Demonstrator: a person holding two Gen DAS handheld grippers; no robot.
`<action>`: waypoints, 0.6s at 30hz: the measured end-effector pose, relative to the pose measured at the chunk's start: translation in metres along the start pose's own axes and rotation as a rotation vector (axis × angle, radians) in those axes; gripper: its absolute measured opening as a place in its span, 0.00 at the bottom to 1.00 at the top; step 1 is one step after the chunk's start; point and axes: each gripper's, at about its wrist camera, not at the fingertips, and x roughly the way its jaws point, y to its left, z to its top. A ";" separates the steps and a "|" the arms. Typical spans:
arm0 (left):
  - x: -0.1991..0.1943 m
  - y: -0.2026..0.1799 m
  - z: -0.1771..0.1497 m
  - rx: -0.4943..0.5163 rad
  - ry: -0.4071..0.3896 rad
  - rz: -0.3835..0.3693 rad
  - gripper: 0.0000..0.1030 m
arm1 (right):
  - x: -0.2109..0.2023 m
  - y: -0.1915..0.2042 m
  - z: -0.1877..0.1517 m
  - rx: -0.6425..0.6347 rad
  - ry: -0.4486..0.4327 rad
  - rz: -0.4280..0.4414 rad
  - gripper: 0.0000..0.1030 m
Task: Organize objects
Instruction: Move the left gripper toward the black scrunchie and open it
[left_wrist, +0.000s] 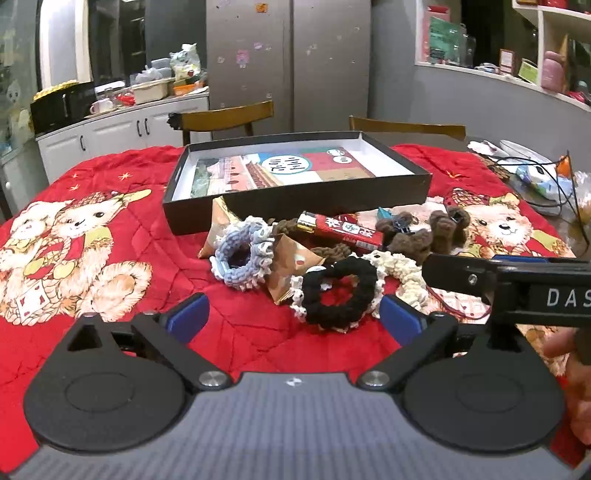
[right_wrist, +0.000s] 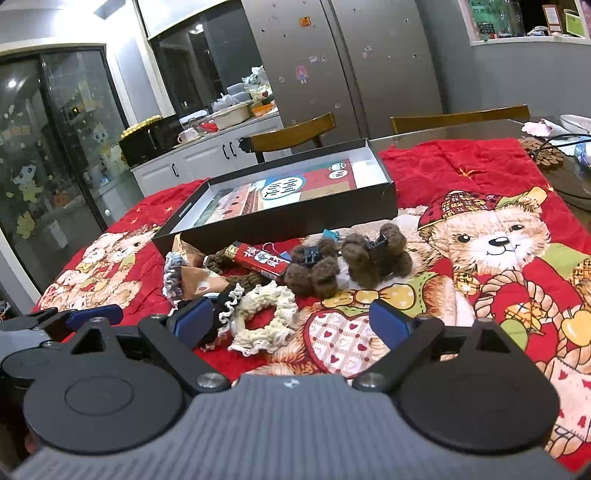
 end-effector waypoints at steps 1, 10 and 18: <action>0.001 -0.001 0.000 0.005 -0.003 0.000 0.93 | 0.001 -0.001 0.000 0.001 0.001 0.001 0.90; 0.022 -0.005 -0.002 -0.015 0.036 -0.005 0.71 | 0.015 0.000 -0.003 0.001 -0.001 0.022 0.90; 0.032 -0.003 -0.004 -0.075 0.036 0.018 0.41 | 0.030 -0.002 -0.005 0.023 0.030 0.055 0.63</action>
